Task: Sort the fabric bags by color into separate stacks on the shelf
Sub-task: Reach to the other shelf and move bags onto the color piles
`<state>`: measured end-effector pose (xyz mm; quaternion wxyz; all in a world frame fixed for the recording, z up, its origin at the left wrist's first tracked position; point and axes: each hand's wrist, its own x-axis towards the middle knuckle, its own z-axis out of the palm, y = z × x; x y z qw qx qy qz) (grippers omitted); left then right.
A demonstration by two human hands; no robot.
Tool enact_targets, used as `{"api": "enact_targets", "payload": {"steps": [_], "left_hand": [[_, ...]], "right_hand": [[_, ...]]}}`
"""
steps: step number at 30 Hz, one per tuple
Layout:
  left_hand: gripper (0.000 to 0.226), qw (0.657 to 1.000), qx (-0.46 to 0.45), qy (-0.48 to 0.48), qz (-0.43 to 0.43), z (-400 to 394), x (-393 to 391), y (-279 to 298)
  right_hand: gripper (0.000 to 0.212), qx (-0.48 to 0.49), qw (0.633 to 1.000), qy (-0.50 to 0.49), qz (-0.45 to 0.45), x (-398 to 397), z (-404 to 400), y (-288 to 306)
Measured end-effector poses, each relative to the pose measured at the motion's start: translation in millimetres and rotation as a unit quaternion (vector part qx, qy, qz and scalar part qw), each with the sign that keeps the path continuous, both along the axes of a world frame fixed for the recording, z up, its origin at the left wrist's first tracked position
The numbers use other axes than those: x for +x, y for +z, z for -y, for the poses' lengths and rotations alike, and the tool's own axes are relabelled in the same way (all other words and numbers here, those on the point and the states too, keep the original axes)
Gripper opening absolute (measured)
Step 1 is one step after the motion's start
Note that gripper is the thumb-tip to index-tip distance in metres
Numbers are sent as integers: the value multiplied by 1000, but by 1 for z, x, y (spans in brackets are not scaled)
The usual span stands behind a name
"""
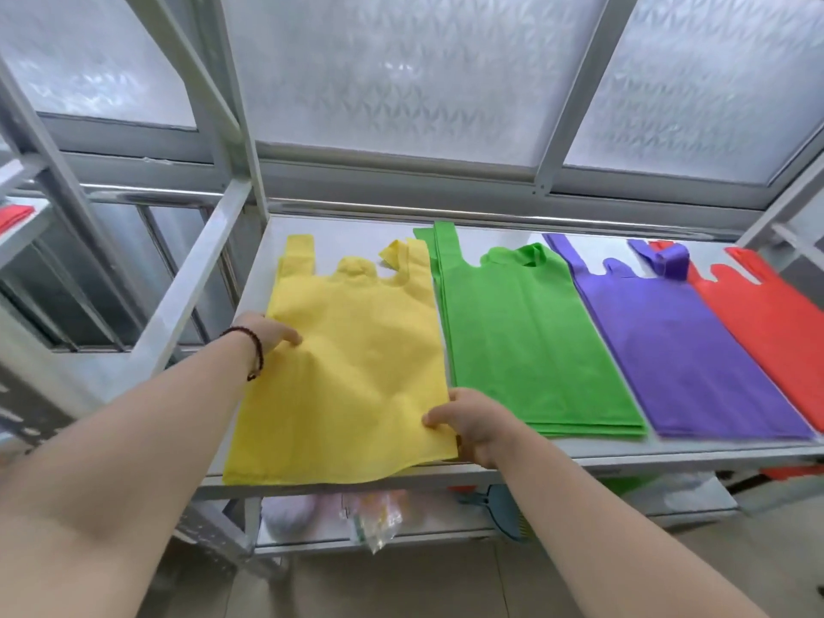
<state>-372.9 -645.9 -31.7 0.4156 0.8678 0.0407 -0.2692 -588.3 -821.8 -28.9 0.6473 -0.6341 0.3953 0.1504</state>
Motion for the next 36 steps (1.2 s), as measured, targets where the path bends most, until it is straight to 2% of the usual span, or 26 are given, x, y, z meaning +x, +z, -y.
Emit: {"api": "enact_targets", "payload": {"steps": [5,9,14,16,17,19,20,22,23,24,26,27,31,36], "left_hand": [[69,996,-77,-33,-18,-9,39,-25],[57,993,-104,-27,-42,-10,27,-6],[44,999,-46,-9,-4,-7,19,2],[40,999,-26,-4,21,-4,16,1],[42,999,-13,-3,39,-3,15,0],[47,997,23,-2,71,-1,8,1],[40,996,36,1,84,-1,7,0],[6,992,70,-6,107,-1,2,3],[9,989,88,-15,118,0,2,4],[9,986,104,-31,127,0,-1,8],[36,976,131,-72,156,-1,-5,15],[42,972,137,-92,168,-1,-8,20],[52,952,173,-150,203,-3,-27,44],[54,919,210,-192,272,-9,-53,72]], "right_hand": [[11,12,997,-69,20,18,3,-3],[11,-8,996,-88,19,34,3,-9],[15,-52,994,-90,19,42,2,-13],[5,-75,994,-81,16,40,3,-16],[8,-93,993,-72,15,39,3,-16],[29,-151,987,-47,-3,37,4,-17],[34,-184,982,-30,-13,36,4,-15],[35,-231,972,3,-29,33,7,-9],[32,-253,967,22,-34,31,10,-5],[28,-287,956,43,-37,30,14,0],[27,-387,918,86,-27,27,22,12],[33,-425,899,103,-13,27,25,20],[57,-499,846,180,51,28,31,52],[60,-557,783,258,101,36,19,92]]}}
